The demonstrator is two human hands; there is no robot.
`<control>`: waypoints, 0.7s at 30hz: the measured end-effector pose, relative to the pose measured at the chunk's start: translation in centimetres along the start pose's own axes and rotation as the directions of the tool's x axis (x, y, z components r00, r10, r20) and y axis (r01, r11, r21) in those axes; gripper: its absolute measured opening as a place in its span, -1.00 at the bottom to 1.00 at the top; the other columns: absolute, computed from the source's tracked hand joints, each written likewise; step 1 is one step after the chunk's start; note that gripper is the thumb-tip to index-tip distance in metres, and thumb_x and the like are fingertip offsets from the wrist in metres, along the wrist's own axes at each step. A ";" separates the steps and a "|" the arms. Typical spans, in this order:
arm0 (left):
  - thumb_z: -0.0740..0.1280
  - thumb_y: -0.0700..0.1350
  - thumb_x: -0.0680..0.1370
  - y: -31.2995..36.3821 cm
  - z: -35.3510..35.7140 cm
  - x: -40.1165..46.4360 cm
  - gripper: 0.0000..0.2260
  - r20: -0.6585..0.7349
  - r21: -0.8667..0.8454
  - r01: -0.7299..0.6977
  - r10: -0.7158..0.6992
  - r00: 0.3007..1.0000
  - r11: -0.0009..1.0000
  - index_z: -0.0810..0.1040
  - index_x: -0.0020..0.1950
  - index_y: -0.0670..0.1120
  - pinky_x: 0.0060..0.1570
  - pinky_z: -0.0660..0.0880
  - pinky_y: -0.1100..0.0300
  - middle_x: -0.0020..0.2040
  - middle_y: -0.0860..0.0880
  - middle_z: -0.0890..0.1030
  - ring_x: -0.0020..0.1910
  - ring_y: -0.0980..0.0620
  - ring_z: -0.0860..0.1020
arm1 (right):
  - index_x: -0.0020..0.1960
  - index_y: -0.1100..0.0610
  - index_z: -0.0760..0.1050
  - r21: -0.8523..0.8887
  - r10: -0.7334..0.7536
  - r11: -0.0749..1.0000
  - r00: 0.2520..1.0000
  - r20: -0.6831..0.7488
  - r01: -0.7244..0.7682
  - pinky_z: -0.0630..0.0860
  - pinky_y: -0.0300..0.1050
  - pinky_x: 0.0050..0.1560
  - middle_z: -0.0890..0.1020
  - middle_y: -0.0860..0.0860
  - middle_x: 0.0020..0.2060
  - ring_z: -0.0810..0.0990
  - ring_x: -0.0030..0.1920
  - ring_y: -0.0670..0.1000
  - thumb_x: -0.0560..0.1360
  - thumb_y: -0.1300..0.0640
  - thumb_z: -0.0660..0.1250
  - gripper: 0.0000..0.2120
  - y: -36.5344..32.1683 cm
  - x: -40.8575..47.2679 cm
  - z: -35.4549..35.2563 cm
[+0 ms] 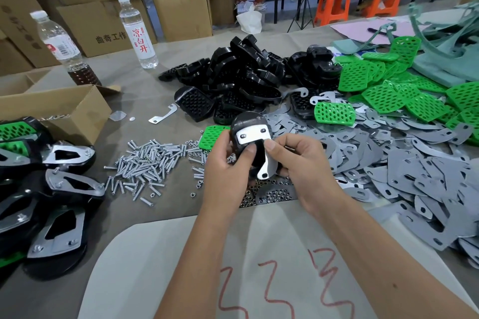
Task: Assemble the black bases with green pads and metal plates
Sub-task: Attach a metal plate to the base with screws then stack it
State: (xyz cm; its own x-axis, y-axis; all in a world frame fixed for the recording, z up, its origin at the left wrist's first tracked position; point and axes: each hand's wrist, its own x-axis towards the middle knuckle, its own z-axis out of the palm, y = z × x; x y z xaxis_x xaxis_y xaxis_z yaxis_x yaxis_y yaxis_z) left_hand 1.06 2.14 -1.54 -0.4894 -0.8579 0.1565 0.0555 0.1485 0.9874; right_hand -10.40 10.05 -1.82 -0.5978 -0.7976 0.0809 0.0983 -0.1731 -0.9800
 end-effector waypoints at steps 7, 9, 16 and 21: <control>0.37 -0.03 0.55 0.0 0.0 0.3 -0.87 -0.049 0.153 -0.178 0.187 0.981 0.972 0.59 0.05 0.20 -0.06 0.61 -0.02 -0.09 0.16 0.67 -0.12 0.09 0.62 | -0.29 0.26 0.56 0.075 -0.033 0.997 0.999 0.038 0.030 0.45 -0.31 -0.42 0.53 -0.03 -0.51 0.45 -0.51 -0.18 0.57 0.14 0.40 -0.71 0.5 0.2 -0.2; 0.39 -0.07 0.52 0.0 0.2 0.3 -0.84 -0.070 0.065 -0.110 0.114 0.991 0.992 0.61 0.05 0.16 0.02 0.62 -0.10 -0.04 0.10 0.70 -0.04 0.03 0.65 | -0.29 0.25 0.56 0.070 -0.032 0.997 0.999 0.043 0.029 0.49 -0.20 -0.36 0.55 0.03 -0.49 0.49 -0.47 -0.07 0.56 0.12 0.41 -0.70 0.5 0.2 -0.1; 0.47 -0.16 0.40 -0.2 1.0 0.2 -0.79 -0.168 -0.180 -0.013 -0.018 0.986 0.983 0.67 -0.07 0.14 -0.02 0.66 0.05 -0.09 0.03 0.74 -0.09 0.08 0.69 | -0.30 0.19 0.56 -0.031 -0.033 0.999 0.999 0.035 0.034 0.41 0.05 -0.21 0.59 0.15 -0.45 0.46 -0.35 0.13 0.50 0.02 0.43 -0.71 0.1 -0.1 0.4; 0.49 -0.20 0.41 -0.4 1.0 0.1 -0.77 -0.198 -0.170 -0.075 0.041 0.979 0.983 0.61 -0.02 0.06 -0.13 0.63 0.15 -0.13 0.02 0.72 -0.16 0.09 0.67 | -0.27 0.23 0.54 -0.032 -0.018 0.999 0.999 0.037 0.019 0.39 0.02 -0.26 0.57 0.25 -0.40 0.42 -0.33 0.16 0.48 0.01 0.43 -0.69 0.1 -0.1 0.4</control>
State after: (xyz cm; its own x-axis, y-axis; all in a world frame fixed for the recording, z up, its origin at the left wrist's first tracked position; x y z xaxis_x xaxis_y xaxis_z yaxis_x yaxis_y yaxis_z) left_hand 0.10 2.48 -1.99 -0.3049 -0.9314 0.1985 0.2396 0.1267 0.9626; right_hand -9.98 9.89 -1.80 -0.5697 -0.8151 0.1055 0.0615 -0.1703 -0.9835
